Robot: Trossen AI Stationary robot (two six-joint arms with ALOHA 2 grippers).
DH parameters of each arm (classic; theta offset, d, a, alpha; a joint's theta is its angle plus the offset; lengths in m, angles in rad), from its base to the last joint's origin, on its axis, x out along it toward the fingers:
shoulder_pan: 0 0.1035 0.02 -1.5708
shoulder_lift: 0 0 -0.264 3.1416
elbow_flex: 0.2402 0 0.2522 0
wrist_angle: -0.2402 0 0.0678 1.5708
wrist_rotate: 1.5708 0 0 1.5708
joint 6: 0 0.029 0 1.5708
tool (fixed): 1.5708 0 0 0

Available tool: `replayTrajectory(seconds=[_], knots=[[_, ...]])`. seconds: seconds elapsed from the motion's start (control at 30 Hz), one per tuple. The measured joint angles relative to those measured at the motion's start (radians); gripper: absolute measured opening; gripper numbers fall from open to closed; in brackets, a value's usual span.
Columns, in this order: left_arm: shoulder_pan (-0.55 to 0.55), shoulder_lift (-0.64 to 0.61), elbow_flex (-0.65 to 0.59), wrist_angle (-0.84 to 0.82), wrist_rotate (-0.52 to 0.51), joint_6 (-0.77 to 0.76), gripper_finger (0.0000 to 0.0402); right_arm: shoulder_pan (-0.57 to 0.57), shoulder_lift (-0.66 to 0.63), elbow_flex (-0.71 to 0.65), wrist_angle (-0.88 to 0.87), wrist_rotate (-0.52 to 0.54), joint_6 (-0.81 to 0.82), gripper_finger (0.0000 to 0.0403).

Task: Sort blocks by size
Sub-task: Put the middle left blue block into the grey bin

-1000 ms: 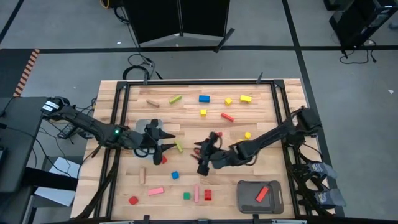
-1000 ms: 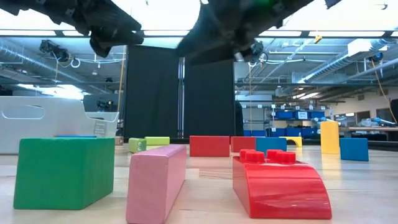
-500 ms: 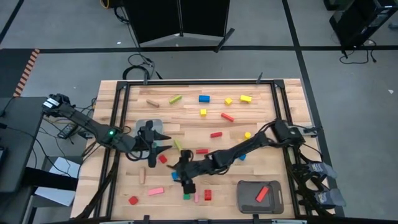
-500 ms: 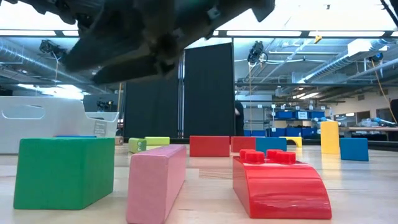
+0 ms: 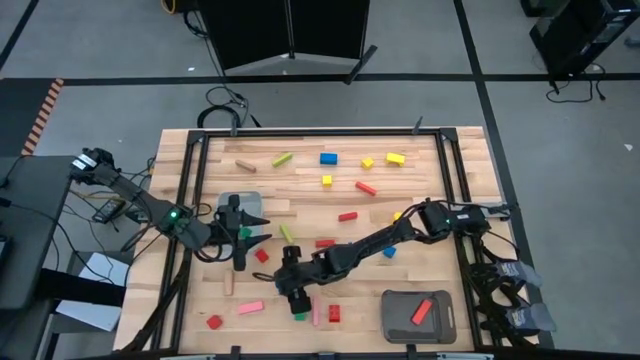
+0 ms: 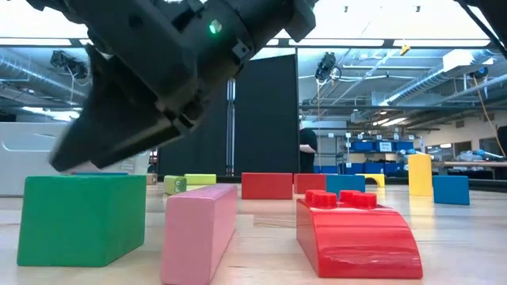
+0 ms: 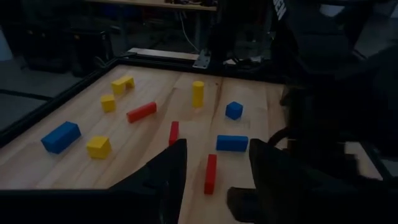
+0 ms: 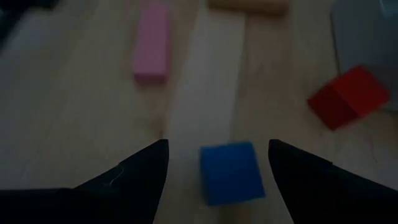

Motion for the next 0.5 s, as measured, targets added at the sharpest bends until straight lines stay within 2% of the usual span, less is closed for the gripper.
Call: replayTrajectory(seconds=[0.5], knots=[[0.0,0.0,0.0,0.0,-0.018,0.014,0.0181,-0.022,0.002,-0.03,-0.02,-0.049,-0.016,0.0279]])
